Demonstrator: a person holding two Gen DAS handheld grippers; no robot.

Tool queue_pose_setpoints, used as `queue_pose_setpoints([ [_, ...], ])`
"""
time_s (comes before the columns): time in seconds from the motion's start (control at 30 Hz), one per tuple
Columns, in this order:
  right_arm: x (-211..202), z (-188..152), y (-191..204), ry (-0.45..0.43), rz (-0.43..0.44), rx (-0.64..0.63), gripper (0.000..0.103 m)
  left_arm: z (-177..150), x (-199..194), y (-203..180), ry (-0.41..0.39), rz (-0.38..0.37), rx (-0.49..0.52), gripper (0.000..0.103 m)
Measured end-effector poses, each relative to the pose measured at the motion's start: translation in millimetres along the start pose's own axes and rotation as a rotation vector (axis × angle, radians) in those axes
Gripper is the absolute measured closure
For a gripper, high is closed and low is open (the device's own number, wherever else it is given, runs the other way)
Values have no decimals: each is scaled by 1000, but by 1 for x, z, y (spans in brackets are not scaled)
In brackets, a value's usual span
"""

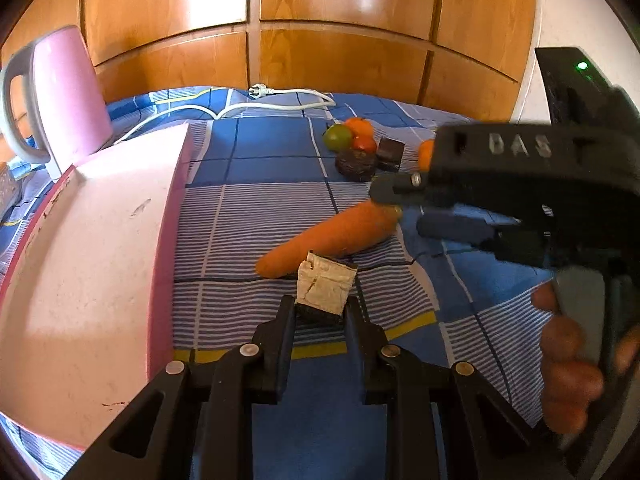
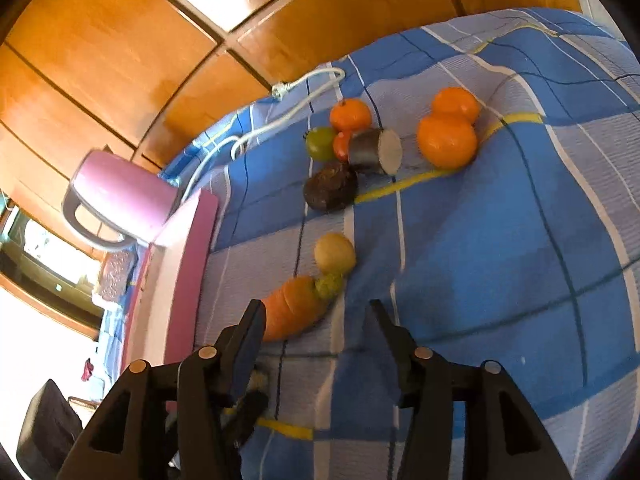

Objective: Organize fruits
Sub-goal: 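Grasp the carrot with the right gripper while the left gripper holds the beige block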

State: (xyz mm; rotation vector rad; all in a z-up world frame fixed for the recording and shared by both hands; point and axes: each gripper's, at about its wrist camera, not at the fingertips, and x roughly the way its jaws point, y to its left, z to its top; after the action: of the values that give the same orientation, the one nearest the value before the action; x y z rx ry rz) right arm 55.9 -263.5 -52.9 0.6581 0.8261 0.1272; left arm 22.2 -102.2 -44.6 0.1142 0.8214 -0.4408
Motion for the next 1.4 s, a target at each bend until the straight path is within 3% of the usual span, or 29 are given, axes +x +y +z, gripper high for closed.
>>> queue_pose_setpoints([
  [0.27, 16, 9, 0, 1, -4, 5, 49, -4, 0, -4, -27, 24, 31, 79],
  [0.37, 19, 6, 6, 12, -11, -39, 62, -4, -1, -1, -24, 25, 21, 77],
  [0.77, 1, -14, 1, 104, 40, -31, 62, -2, -2, 7, -14, 9, -20, 79],
  [0.93, 2, -13, 6, 88, 13, -73, 60, -3, -3, 6, -21, 10, -16, 79],
  [1.2, 16, -16, 30, 81, -64, -255, 41, -5, -6, 12, -22, 11, -37, 79],
  [1.33, 20, -22, 40, 66, -121, -340, 38, -6, -8, 13, -24, 16, -40, 79],
  [1.4, 19, -23, 39, 66, -129, -337, 42, -6, -9, 14, -28, 19, -48, 79],
])
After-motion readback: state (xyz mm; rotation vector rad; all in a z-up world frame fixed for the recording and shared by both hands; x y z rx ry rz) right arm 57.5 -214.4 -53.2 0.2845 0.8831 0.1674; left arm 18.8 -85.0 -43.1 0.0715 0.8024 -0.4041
